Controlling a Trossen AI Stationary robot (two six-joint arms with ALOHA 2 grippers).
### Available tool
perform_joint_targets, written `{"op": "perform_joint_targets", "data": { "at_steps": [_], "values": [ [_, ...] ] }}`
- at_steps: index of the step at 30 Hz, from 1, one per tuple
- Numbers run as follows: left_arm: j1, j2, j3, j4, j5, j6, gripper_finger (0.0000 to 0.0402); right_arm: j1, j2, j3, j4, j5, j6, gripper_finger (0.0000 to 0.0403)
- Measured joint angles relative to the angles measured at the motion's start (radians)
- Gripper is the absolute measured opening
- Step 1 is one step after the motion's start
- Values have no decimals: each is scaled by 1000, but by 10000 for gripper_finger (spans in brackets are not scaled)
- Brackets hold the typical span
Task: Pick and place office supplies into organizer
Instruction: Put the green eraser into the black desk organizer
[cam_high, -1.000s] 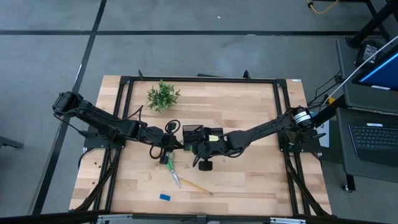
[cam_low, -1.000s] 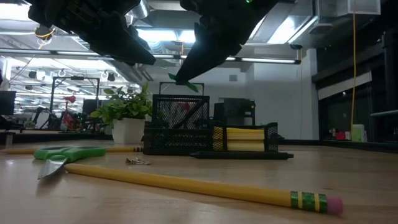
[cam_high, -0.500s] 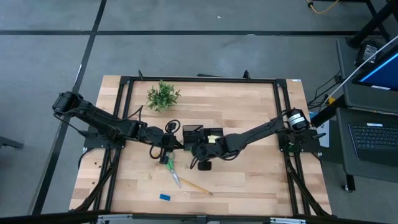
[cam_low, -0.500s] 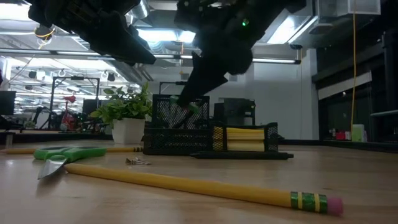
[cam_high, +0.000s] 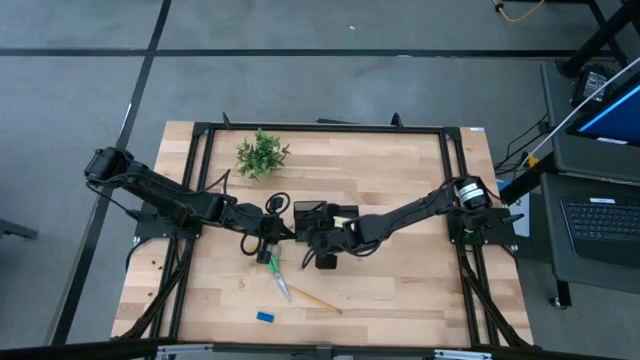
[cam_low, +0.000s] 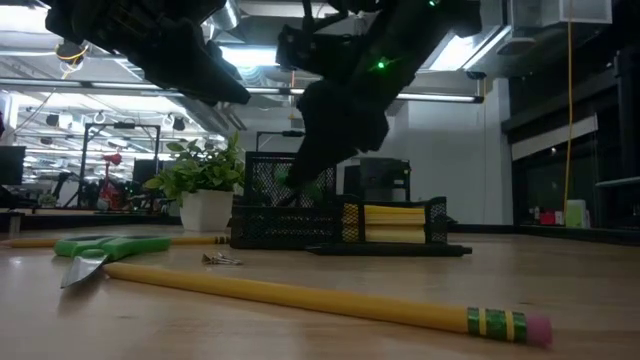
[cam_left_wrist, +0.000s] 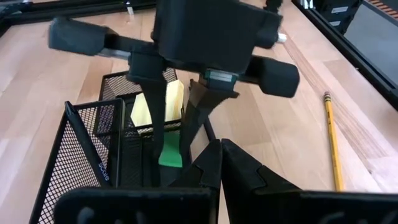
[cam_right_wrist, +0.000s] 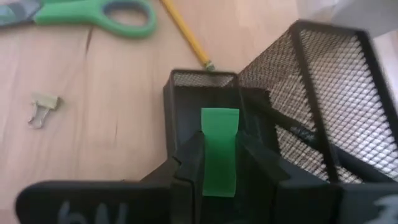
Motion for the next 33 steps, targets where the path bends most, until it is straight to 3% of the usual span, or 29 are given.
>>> {"op": "perform_joint_targets", "data": {
  "at_steps": [33],
  "values": [
    [0, 0, 0, 2, 0, 0, 1, -30, 58, 0, -4, 6, 26, 83]
  ]
}}
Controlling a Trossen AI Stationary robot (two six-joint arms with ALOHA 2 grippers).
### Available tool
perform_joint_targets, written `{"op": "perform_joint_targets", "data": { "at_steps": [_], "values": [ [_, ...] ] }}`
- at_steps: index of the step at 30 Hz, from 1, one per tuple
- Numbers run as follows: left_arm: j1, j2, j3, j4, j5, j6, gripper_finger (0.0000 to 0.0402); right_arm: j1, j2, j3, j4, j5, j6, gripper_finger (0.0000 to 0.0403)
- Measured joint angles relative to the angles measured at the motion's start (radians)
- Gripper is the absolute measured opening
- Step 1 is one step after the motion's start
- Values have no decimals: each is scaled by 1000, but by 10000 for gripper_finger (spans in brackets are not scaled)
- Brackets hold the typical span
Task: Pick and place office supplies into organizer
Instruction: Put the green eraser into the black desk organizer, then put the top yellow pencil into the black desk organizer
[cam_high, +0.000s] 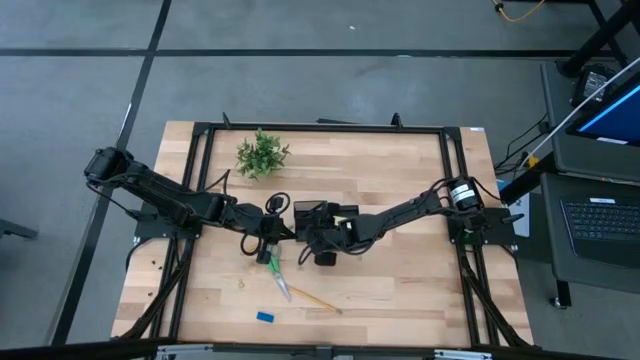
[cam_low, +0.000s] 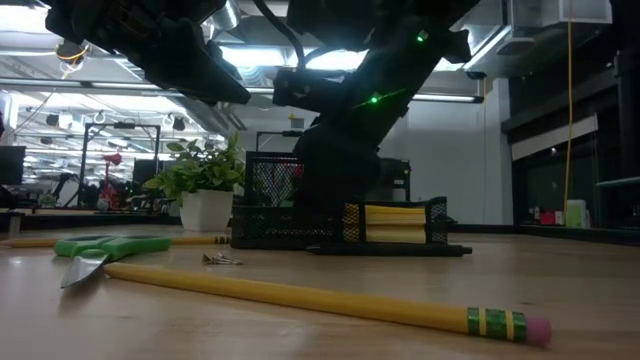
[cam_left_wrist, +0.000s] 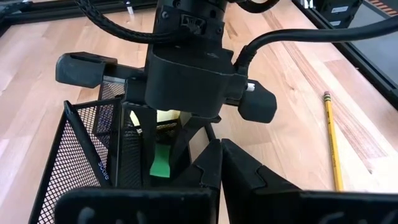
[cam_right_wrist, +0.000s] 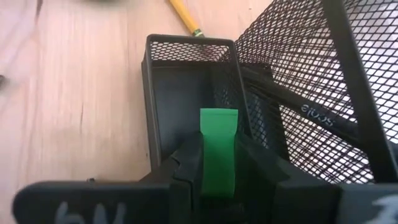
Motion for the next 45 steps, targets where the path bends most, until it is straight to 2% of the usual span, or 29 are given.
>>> {"op": "perform_joint_targets", "data": {
  "at_steps": [4, 13, 19, 25, 36, 45],
  "values": [
    [0, 0, 0, 0, 0, 0, 5, 0, 0, 8, 18, -25, 1, 90],
    [0, 0, 0, -1, 0, 0, 2, 0, -1, 8, 16, -26, 3, 141],
    [0, 0, 0, -1, 0, 0, 4, 0, -2, 8, 15, -24, 3, 150],
    [0, 0, 0, -1, 0, 1, 3, 4, -21, 13, 6, -30, 2, 123],
    [0, 0, 0, -6, 0, 8, 1, 37, -28, 83, -82, -29, -78, 10],
    [0, 0, 0, -12, 0, 12, 1, 65, -61, 86, -168, -20, -46, 5]
  ]
}}
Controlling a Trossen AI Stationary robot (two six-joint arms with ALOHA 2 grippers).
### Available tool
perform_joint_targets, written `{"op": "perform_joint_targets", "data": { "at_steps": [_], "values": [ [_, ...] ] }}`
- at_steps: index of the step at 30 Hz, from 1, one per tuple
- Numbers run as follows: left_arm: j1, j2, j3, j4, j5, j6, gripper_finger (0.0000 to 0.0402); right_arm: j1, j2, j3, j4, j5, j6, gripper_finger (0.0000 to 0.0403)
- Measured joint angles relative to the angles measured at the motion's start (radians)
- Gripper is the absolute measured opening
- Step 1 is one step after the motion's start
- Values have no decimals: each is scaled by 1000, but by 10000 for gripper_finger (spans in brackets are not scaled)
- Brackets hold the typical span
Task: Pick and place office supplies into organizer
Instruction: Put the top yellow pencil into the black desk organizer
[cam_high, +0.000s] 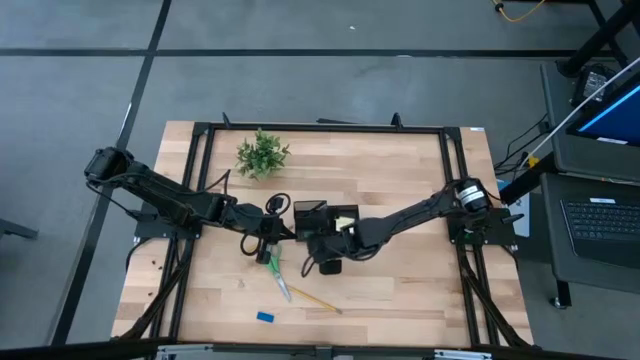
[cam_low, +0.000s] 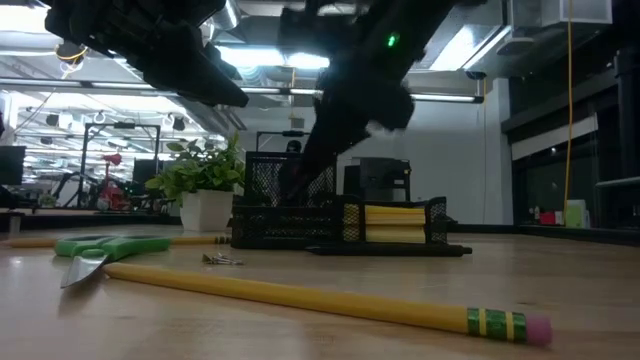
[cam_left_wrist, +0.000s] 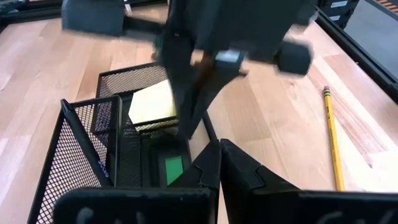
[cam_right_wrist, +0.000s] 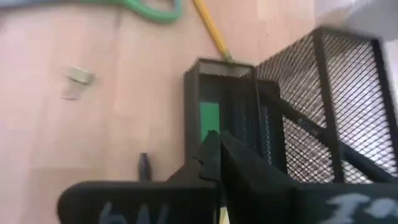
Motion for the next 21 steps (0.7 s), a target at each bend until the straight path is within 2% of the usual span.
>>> {"op": "perform_joint_targets", "data": {
  "at_steps": [3, 10, 21],
  "values": [
    [0, 0, 0, -1, 0, 0, 3, 14, -50, 0, -43, 12, 11, 8],
    [-4, 0, 0, -1, 0, -1, 2, 57, -162, -30, -142, 157, 90, 5],
    [-11, 0, 0, -1, 3, -4, 3, 117, -305, -310, 186, 166, 127, 9]
  ]
}}
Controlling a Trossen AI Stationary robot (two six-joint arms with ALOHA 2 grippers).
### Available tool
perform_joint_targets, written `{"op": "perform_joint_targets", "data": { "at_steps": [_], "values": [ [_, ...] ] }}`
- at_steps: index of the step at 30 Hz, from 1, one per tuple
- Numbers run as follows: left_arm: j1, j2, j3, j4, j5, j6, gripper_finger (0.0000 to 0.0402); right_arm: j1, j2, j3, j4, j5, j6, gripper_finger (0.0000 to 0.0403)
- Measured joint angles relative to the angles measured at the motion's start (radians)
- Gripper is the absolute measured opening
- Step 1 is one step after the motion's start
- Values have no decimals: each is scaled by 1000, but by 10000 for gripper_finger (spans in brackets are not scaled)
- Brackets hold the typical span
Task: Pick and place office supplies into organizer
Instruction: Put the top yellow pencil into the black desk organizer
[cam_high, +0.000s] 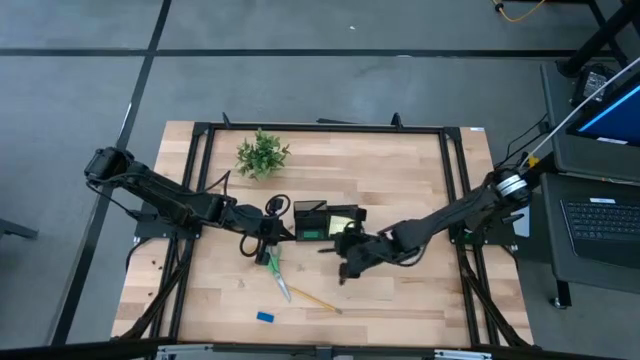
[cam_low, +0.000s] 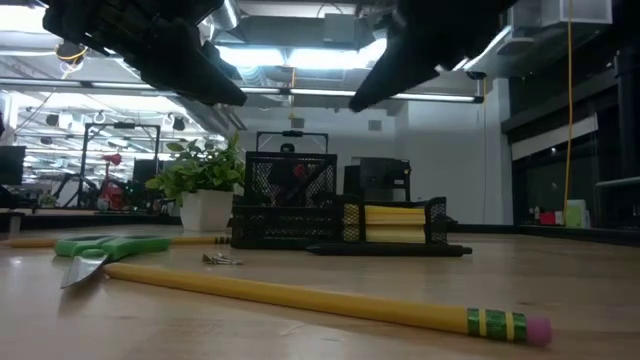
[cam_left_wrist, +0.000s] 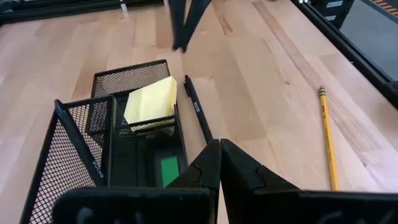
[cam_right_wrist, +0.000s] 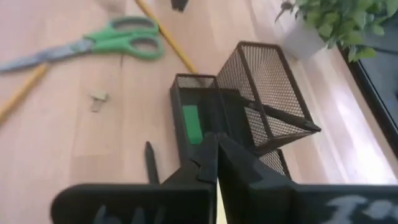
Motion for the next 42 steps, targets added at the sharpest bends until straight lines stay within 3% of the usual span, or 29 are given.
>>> {"op": "perform_joint_targets", "data": {
  "at_steps": [5, 14, 18, 22, 32, 42],
  "values": [
    [0, 0, 0, 0, 0, 0, 2, 11, -121, -121, 142, 0, -28, 9],
    [2, 0, 0, 15, -5, 57, 2, -6, -315, -441, 573, -12, -106, 9],
    [10, 0, 0, 18, -96, 62, 2, -36, -384, -522, 667, -46, -157, 9],
    [15, -2, 0, 16, -180, 62, 2, -75, -428, -550, 681, -90, -159, 9],
    [5, -94, -24, 13, -185, 76, 3, -147, -431, -554, 671, -258, -173, 9],
    [-17, -254, -153, -32, -216, -111, 3, -149, -420, -554, 742, -281, -236, 10]
  ]
}}
